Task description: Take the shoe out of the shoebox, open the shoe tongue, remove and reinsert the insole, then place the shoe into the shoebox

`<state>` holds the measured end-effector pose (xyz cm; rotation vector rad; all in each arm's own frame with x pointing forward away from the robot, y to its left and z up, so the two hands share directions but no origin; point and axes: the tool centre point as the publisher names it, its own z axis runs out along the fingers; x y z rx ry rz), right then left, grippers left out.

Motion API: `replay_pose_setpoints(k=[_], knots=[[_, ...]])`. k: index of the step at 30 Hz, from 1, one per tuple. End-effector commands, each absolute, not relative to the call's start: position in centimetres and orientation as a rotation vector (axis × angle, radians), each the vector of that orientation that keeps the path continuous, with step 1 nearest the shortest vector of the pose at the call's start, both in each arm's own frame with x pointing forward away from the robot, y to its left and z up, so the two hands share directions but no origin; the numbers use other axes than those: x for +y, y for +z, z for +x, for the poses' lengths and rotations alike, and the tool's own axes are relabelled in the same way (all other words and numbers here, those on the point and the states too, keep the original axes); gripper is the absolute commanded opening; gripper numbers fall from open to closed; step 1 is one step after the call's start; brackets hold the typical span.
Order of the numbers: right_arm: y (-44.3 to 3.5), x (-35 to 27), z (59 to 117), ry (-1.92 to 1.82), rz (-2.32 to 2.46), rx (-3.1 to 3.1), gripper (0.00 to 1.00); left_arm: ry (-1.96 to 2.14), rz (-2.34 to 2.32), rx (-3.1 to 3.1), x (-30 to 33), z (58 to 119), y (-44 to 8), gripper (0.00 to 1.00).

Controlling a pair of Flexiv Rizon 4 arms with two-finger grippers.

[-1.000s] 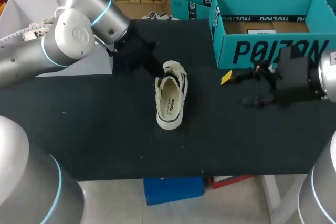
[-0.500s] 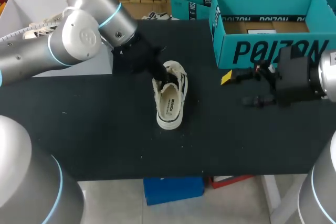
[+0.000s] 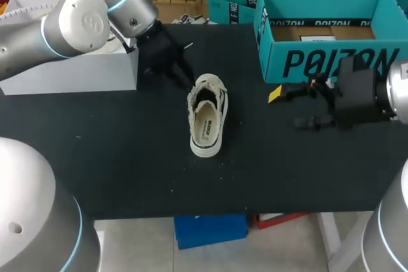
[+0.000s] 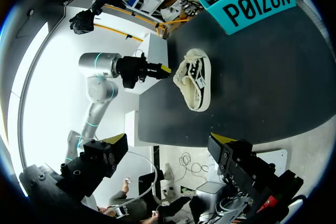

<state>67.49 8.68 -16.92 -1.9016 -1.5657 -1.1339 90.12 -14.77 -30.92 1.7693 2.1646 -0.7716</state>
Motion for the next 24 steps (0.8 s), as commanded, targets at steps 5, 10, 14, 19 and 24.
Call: replay_pose_setpoints(k=[5, 10, 14, 19, 24], knots=[[-16.9, 8.7, 67.5, -1.134, -1.902, -1.566, 1.0, -0.732, 1.732, 2.306, -11.2, 88.7, -28.7, 1.0], [-16.9, 8.7, 67.5, -1.134, -1.902, -1.566, 1.0, -0.688, 1.639, 2.436, -8.9, 87.8, -27.8, 1.0], [-16.9, 8.7, 67.5, -1.134, -1.902, -1.566, 1.0, -0.679, 1.644, 2.436, -8.6, 87.5, -27.5, 1.0], [-16.9, 8.7, 67.5, -1.134, -1.902, -1.566, 1.0, -0.679, 1.644, 2.436, -8.6, 87.5, -27.5, 1.0], [-16.9, 8.7, 67.5, -1.134, -1.902, -1.566, 1.0, -0.679, 1.644, 2.436, -8.6, 87.5, -27.5, 1.0]])
